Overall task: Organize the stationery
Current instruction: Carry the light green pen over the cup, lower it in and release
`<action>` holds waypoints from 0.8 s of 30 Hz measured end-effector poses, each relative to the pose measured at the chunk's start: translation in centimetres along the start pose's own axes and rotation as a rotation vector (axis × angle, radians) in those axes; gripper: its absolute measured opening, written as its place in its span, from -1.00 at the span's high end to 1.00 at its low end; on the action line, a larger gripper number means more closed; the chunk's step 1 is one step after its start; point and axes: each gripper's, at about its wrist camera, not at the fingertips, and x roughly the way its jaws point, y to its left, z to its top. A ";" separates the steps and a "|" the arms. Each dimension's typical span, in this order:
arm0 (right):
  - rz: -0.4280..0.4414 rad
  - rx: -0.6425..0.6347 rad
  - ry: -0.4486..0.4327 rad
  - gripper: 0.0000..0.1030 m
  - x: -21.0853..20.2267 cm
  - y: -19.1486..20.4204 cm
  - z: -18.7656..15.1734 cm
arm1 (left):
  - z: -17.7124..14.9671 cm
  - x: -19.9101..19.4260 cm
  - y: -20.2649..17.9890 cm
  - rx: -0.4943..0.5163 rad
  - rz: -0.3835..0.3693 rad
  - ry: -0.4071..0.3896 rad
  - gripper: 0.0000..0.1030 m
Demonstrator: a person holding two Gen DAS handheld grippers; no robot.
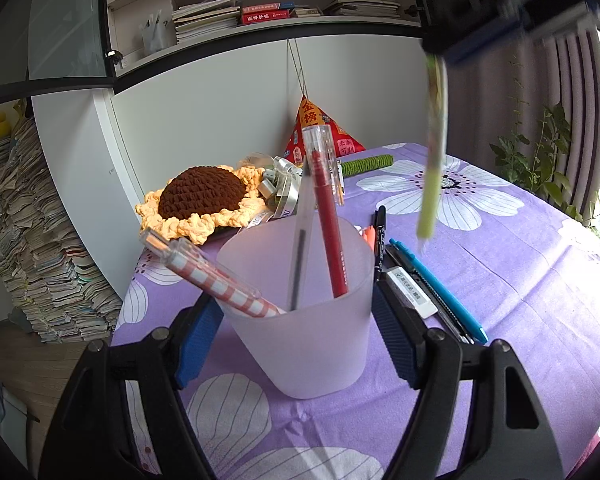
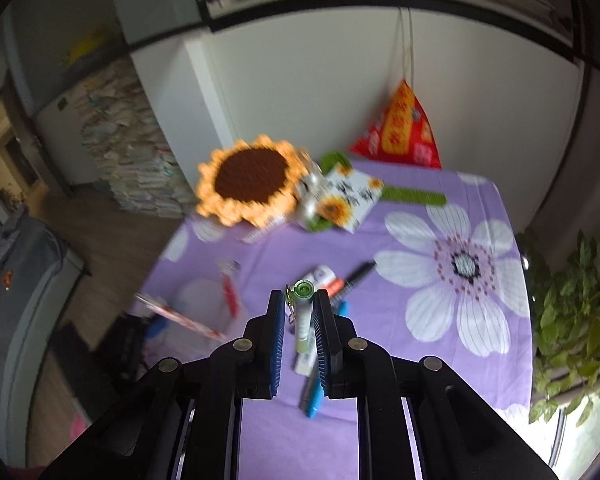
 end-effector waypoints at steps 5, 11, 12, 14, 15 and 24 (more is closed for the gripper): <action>0.059 -0.063 -0.087 0.70 -2.9 3.0 1.8 | 0.0 0.0 0.0 0.000 0.000 0.000 -0.42; 0.111 -0.130 -0.093 0.70 -2.4 5.6 2.7 | 0.0 0.0 0.0 0.000 0.000 0.000 -0.42; 0.118 -0.132 -0.080 0.70 -1.8 5.7 2.6 | 0.0 0.0 0.0 0.000 0.000 0.000 -0.42; 0.126 -0.129 -0.038 0.70 -0.2 5.7 2.2 | 0.0 0.0 0.0 0.000 0.000 0.000 -0.42; 0.127 -0.125 -0.021 0.70 0.4 5.6 2.0 | 0.0 0.0 0.0 0.000 0.000 0.000 -0.42; 0.138 -0.084 0.095 0.70 4.3 4.4 0.5 | 0.0 0.0 0.0 0.000 0.000 0.000 -0.42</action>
